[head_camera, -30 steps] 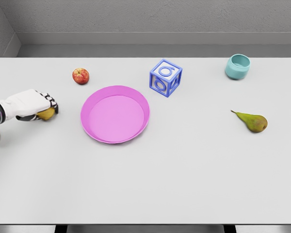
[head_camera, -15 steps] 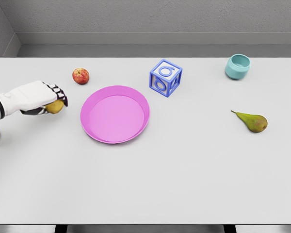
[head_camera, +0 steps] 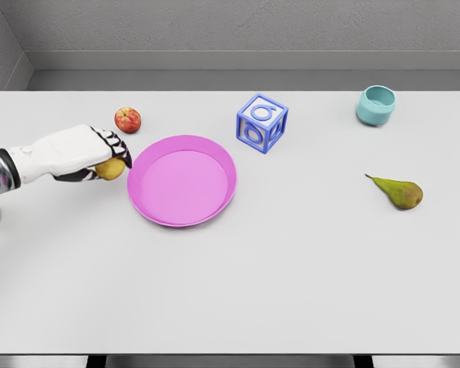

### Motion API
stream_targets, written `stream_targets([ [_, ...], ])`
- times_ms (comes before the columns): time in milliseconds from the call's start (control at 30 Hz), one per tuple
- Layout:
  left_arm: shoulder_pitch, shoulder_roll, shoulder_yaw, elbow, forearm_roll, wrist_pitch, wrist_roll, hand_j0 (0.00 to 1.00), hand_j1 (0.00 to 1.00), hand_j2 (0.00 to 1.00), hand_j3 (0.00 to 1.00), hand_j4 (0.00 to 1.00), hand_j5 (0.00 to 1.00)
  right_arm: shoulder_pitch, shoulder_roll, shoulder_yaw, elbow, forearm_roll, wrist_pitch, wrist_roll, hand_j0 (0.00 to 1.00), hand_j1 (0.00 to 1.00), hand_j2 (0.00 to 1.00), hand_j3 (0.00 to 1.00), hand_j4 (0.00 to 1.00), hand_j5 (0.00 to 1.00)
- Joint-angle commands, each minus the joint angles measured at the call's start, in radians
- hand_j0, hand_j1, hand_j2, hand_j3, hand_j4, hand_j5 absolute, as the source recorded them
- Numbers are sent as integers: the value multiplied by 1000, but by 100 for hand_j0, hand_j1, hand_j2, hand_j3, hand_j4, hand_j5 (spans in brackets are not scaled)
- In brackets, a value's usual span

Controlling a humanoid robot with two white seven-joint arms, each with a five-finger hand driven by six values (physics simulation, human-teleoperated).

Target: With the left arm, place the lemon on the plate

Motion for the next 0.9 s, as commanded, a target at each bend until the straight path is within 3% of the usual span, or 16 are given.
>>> stream_targets([
  [0,0,-6,-21,-16,8,3,0,50,50,50,50,50,50,0,0,0,0,-1,0,0,100,100,100,100,100,100],
  [133,0,-25,-28,-50,7,3,0,50,50,50,50,50,50,0,0,0,0,-1,0,0,100,100,100,100,100,100],
  [300,-8,-69,-83,-57,-7,3,0,50,50,50,50,50,50,-2,0,0,0,-1,0,0,100,100,100,100,100,100],
  [500,-11,-112,-89,-57,-7,3,0,52,52,52,52,52,52,-2,0,0,0,-1,0,0,100,100,100,100,100,100],
  [567,-11,-121,-89,-57,-7,3,0,59,59,59,59,59,59,-2,0,0,0,-1,0,0,100,100,100,100,100,100],
  [600,-11,-138,-89,-56,-6,3,0,86,86,86,86,86,86,-2,0,0,0,-1,0,0,100,100,100,100,100,100],
  [633,-11,-146,-84,-54,-3,3,0,99,99,99,99,99,99,-2,0,0,0,-1,0,0,100,100,100,100,100,100],
  [867,-15,-137,-55,-53,0,3,0,100,100,100,100,100,100,0,0,0,0,-1,0,-1,100,100,100,100,100,100],
])
